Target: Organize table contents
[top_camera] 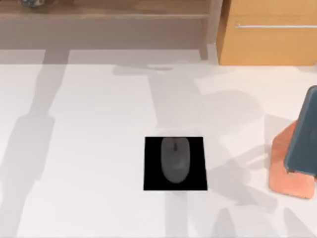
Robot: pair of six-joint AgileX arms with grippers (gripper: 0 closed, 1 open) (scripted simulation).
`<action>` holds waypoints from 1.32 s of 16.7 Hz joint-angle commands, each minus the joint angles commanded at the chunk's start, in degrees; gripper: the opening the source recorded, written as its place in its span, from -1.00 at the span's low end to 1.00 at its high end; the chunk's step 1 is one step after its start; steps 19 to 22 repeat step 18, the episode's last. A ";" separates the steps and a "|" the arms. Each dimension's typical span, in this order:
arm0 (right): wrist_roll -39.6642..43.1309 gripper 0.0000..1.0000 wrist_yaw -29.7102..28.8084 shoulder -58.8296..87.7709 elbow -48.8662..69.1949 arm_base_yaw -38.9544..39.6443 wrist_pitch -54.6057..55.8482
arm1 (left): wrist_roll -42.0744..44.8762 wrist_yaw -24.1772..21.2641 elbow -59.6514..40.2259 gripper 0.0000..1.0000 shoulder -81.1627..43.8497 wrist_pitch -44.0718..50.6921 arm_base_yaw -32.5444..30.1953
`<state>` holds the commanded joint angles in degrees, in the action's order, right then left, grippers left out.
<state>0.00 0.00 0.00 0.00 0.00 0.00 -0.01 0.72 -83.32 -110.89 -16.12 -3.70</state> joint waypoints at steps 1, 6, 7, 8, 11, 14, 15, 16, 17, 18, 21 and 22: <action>0.00 1.00 0.00 0.00 0.00 0.00 0.00 | 0.00 0.00 0.00 -0.70 0.00 0.00 0.00; 0.00 1.00 0.00 0.00 0.00 0.00 0.00 | 0.00 0.00 0.00 0.06 0.00 0.00 0.00; 0.00 1.00 0.00 0.00 0.00 0.00 0.00 | 0.00 0.00 0.00 0.21 0.00 0.00 0.00; 0.00 1.00 0.00 0.00 0.00 0.00 0.00 | 0.00 0.00 0.00 0.36 0.00 0.00 0.00; 0.00 1.00 0.00 0.00 0.00 0.00 0.00 | 0.00 0.00 0.00 0.81 0.00 0.00 0.00; 0.00 1.00 0.00 0.00 0.00 0.00 0.00 | 0.00 0.00 0.00 1.00 0.00 0.00 0.00; 0.00 1.00 0.00 0.00 0.00 0.00 0.00 | 0.00 0.00 0.00 1.00 0.00 0.00 0.00; 0.00 1.00 0.00 0.00 0.00 0.00 0.00 | 0.00 0.00 0.00 1.00 0.00 0.00 0.00; 0.00 1.00 0.00 0.00 0.00 0.00 0.00 | 0.00 0.00 0.00 1.00 0.00 0.00 0.00; 0.00 1.00 0.00 0.00 0.00 0.00 0.00 | 0.00 0.00 0.00 1.00 0.00 0.00 0.00; 0.00 1.00 0.00 0.00 0.00 0.00 0.00 | 0.00 0.00 0.00 1.00 0.00 0.00 0.00; 0.00 1.00 0.00 0.00 0.00 0.00 0.00 | 0.00 0.00 0.00 1.00 0.00 0.00 0.00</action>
